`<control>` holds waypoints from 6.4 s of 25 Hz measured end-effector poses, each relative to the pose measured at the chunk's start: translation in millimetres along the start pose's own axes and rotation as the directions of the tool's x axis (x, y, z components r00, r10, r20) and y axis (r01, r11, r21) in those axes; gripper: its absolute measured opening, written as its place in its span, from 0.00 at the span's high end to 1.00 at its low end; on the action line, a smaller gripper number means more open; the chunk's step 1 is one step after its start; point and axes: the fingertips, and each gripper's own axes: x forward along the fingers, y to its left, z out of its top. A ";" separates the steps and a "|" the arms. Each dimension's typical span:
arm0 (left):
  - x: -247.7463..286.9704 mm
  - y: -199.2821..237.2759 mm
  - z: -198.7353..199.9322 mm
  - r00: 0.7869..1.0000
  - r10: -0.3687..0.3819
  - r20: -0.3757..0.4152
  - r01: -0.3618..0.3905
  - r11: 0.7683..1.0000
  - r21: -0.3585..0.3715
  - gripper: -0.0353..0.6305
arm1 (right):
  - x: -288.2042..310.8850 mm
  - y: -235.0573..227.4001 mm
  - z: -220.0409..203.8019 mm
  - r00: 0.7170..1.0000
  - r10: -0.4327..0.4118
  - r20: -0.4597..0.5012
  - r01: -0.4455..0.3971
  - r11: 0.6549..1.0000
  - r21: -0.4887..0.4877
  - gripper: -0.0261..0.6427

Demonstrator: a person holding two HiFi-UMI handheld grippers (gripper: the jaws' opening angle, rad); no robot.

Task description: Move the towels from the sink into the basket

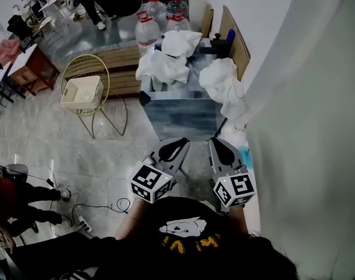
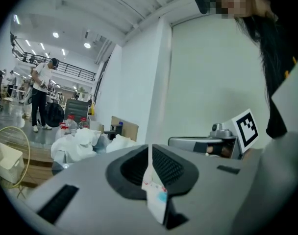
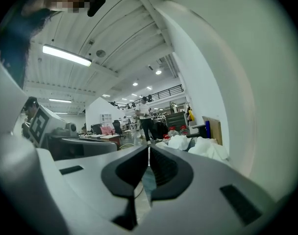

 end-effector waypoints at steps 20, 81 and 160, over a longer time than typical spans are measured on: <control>145.5 163.1 39.8 0.974 -0.224 -0.045 0.224 0.975 0.004 0.90 | 199.5 -120.7 30.4 0.973 -0.218 -0.073 0.215 0.975 -0.046 0.94; 158.7 235.3 47.4 0.925 0.372 -0.083 -0.376 0.925 -0.045 0.90 | 290.9 -177.9 30.1 0.953 0.128 -0.276 -0.146 0.988 -0.048 0.76; -313.6 764.2 -5.6 0.566 0.815 -0.127 -0.815 0.529 -0.238 0.90 | 901.9 421.7 -359.5 0.443 0.329 -0.834 -0.703 0.705 -0.095 0.49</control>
